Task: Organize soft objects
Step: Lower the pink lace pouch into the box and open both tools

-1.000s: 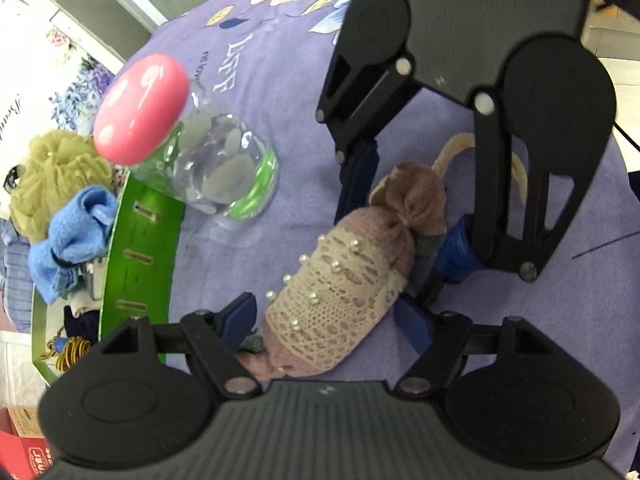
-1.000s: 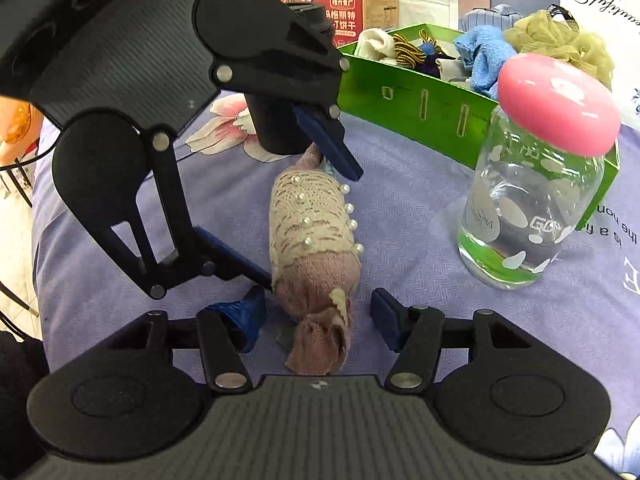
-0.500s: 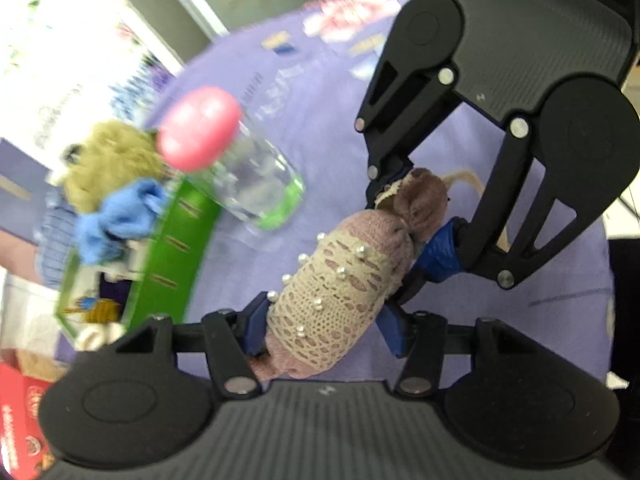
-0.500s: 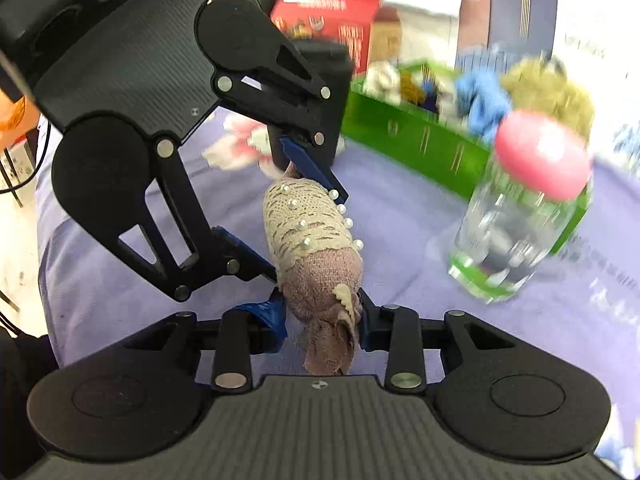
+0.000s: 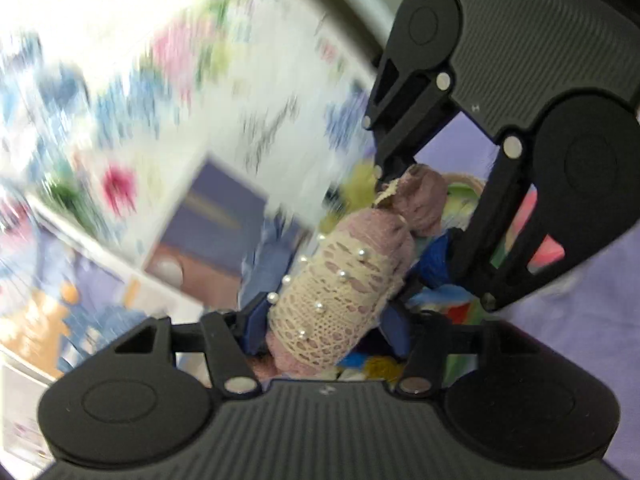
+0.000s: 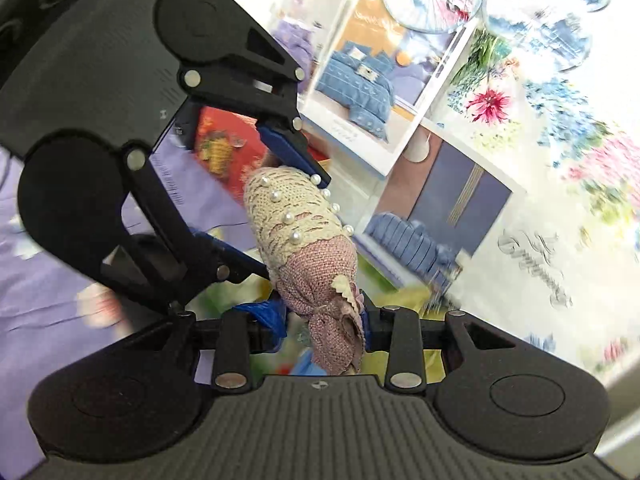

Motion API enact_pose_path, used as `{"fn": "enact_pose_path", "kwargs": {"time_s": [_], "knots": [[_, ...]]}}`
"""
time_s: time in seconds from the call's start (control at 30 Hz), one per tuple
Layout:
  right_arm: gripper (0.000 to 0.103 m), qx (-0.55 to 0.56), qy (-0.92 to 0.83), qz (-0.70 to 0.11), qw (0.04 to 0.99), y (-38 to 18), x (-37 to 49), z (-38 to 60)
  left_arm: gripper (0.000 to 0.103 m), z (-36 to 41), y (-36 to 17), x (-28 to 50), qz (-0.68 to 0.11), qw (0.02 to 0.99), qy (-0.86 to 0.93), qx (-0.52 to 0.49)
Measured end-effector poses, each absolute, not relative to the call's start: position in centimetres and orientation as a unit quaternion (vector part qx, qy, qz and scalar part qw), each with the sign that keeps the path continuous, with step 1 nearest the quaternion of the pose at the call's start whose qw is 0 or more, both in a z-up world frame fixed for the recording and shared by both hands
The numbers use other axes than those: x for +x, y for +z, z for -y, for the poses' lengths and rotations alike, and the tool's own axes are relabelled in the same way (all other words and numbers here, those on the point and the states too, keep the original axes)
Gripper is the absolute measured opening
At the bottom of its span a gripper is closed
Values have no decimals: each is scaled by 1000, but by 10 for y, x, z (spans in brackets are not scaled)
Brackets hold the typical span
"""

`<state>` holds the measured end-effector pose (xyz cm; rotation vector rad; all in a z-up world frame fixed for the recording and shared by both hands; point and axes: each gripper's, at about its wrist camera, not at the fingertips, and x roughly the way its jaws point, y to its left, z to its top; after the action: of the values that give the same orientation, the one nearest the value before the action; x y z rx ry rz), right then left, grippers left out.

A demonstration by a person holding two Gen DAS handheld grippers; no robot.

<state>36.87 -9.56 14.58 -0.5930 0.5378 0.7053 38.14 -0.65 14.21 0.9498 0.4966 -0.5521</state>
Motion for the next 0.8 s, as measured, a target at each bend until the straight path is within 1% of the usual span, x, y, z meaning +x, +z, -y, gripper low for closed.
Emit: {"fn": "enact_pose_path", "kwargs": {"time_s": [0.03,0.07,0.1,0.2,0.37,0.57,0.8], "knots": [[21,-269,343,-285,854,140,390,91,78,4,136,397,-254,821,-252,445],[22,-253,348,-315,846,135,412,86,82,3,127,412,-271,818,-242,446],[23,-239,344,-332,845,129,426,86,83,1,119,424,-289,815,-235,444],[24,-208,327,-335,859,117,441,100,83,-12,102,445,-321,821,-225,414],[25,-189,291,-328,879,110,436,125,83,-28,96,442,-330,834,-216,387],[26,-173,269,-328,889,121,412,142,84,-19,117,408,-293,847,-219,386],[27,-213,248,-312,892,147,359,144,86,-4,145,335,-251,847,-224,411]]}}
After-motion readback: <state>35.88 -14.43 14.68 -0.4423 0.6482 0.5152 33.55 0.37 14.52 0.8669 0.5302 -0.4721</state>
